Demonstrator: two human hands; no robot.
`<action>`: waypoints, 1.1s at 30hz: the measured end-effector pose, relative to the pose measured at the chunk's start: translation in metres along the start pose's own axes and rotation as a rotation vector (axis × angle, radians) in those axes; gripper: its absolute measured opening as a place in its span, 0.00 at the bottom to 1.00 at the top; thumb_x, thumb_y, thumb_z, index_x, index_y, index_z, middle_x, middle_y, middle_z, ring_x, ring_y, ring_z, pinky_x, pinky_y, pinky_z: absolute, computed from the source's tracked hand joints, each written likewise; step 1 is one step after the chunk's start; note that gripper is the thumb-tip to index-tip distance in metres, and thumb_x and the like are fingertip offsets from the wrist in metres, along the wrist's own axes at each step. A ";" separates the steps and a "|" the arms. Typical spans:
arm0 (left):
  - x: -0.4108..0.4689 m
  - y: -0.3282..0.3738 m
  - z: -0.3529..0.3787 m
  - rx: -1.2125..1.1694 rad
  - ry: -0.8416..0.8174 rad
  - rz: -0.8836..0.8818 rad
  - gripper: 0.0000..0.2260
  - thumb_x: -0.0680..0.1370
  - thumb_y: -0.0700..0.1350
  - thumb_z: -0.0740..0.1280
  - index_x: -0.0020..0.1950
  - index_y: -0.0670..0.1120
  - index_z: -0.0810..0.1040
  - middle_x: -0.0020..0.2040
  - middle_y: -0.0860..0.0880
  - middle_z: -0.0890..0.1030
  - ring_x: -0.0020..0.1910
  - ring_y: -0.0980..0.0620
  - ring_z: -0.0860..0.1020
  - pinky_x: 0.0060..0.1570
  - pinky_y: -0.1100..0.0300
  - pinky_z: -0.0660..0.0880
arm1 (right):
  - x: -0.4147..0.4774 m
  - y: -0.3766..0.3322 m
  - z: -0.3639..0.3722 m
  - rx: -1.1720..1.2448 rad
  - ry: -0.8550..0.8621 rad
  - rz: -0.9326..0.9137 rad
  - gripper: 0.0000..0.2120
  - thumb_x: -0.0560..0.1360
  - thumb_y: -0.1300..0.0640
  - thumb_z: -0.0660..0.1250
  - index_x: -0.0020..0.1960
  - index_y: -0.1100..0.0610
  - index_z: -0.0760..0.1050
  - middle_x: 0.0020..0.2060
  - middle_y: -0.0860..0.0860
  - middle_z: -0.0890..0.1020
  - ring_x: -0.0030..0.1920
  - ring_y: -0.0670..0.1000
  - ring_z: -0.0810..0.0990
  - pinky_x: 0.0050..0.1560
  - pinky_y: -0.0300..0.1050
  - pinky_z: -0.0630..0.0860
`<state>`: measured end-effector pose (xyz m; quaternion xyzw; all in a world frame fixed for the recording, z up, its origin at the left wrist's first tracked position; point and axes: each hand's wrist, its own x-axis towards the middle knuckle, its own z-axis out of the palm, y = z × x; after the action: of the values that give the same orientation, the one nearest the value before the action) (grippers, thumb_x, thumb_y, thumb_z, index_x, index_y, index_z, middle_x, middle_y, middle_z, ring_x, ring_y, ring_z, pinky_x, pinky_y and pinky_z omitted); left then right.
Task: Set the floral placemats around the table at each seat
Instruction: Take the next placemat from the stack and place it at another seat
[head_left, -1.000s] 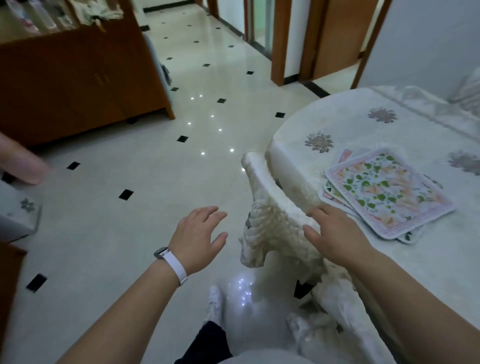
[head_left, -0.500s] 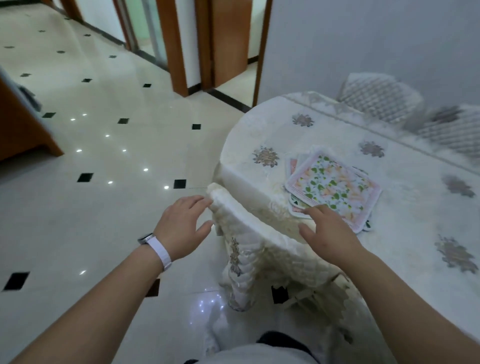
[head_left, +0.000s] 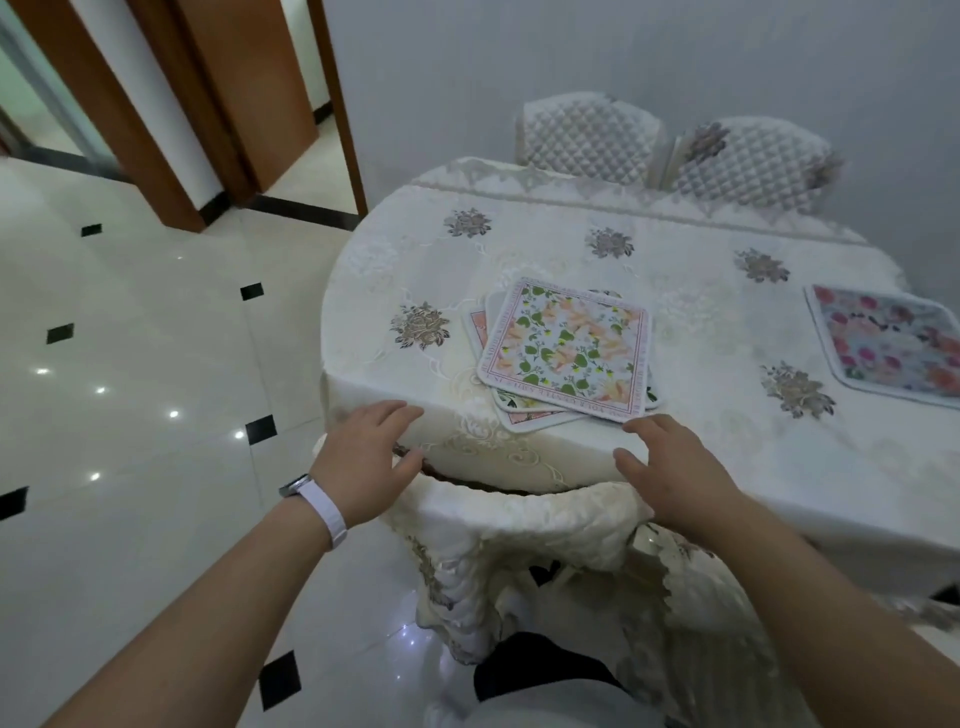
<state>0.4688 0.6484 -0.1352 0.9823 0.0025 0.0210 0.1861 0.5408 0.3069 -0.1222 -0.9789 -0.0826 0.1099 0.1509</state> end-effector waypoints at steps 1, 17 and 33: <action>0.009 0.000 0.004 -0.003 -0.025 -0.004 0.23 0.75 0.55 0.62 0.68 0.49 0.73 0.66 0.48 0.75 0.66 0.46 0.71 0.63 0.49 0.69 | 0.007 0.003 0.002 0.007 -0.009 0.013 0.22 0.79 0.45 0.60 0.71 0.51 0.68 0.69 0.50 0.71 0.67 0.53 0.69 0.63 0.52 0.70; 0.168 0.012 0.076 -0.238 -0.372 -0.367 0.19 0.79 0.52 0.63 0.69 0.51 0.70 0.66 0.46 0.73 0.62 0.47 0.74 0.55 0.55 0.71 | 0.136 0.072 0.043 0.466 -0.168 0.392 0.28 0.79 0.49 0.63 0.75 0.55 0.60 0.71 0.56 0.67 0.68 0.58 0.70 0.64 0.53 0.69; 0.262 0.015 0.122 -0.584 -0.326 -0.684 0.17 0.76 0.49 0.66 0.64 0.48 0.73 0.53 0.46 0.81 0.50 0.46 0.79 0.50 0.52 0.75 | 0.193 0.086 0.059 0.787 0.010 0.638 0.14 0.78 0.53 0.64 0.62 0.56 0.70 0.49 0.50 0.78 0.41 0.46 0.77 0.34 0.40 0.71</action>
<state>0.7360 0.5932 -0.2327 0.8221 0.2905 -0.1961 0.4487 0.7238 0.2794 -0.2406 -0.8248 0.2692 0.1688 0.4678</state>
